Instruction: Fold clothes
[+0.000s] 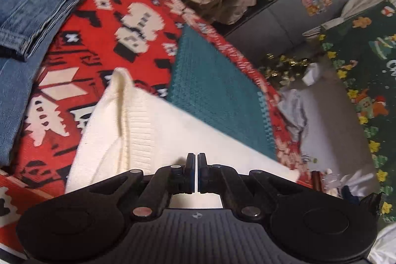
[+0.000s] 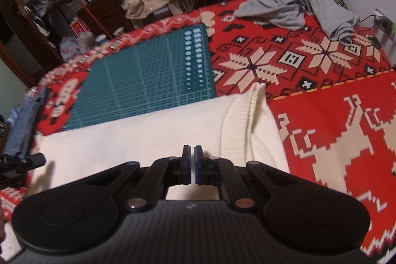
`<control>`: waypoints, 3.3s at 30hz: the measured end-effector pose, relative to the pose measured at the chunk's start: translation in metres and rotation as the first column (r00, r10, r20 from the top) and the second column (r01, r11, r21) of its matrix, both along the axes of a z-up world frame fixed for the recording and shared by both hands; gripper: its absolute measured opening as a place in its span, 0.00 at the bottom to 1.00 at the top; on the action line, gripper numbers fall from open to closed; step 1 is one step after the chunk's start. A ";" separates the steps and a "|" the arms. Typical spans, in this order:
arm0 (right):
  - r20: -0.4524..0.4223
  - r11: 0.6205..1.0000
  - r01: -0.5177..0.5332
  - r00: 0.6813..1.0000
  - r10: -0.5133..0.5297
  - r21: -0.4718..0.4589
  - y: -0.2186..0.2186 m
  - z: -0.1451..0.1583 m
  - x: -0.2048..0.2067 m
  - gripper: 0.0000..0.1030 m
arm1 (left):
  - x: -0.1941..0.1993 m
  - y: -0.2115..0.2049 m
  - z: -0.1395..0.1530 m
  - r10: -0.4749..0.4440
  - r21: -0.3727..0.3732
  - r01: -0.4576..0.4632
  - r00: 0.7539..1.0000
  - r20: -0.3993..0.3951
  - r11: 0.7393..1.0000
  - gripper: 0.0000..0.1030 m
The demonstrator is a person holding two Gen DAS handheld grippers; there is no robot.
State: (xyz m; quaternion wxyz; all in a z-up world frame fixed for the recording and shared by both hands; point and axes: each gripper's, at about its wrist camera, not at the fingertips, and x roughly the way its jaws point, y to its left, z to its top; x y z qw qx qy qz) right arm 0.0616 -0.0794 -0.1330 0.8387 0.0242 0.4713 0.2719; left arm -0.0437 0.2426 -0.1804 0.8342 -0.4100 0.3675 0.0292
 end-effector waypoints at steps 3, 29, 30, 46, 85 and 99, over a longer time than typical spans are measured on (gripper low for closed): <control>-0.002 1.000 0.013 1.000 -0.013 -0.012 -0.008 -0.009 0.005 0.00 | -0.008 0.005 -0.010 -0.002 -0.006 0.002 1.000 -0.021 1.000 0.02; 0.038 0.996 0.081 0.996 -0.082 0.039 -0.005 -0.008 0.055 0.05 | 0.008 0.039 -0.006 0.033 -0.004 -0.033 0.999 0.038 0.999 0.02; 0.035 0.996 0.075 0.996 -0.077 0.053 -0.003 -0.007 0.057 0.05 | 0.010 0.040 -0.006 0.032 -0.009 -0.032 0.999 0.041 0.999 0.02; 0.092 0.989 0.146 0.985 -0.145 0.000 -0.032 0.002 0.073 0.28 | 0.002 0.075 0.012 0.122 0.158 -0.125 0.992 0.023 0.980 0.22; 0.032 0.982 0.189 0.981 -0.190 0.016 0.008 -0.009 0.145 0.12 | 0.092 0.066 0.020 0.092 0.374 -0.082 0.996 -0.010 0.924 0.10; 0.141 0.983 0.181 0.973 -0.181 0.014 -0.027 0.018 0.113 0.43 | 0.052 0.045 0.041 0.059 0.430 -0.055 0.998 0.005 0.901 0.31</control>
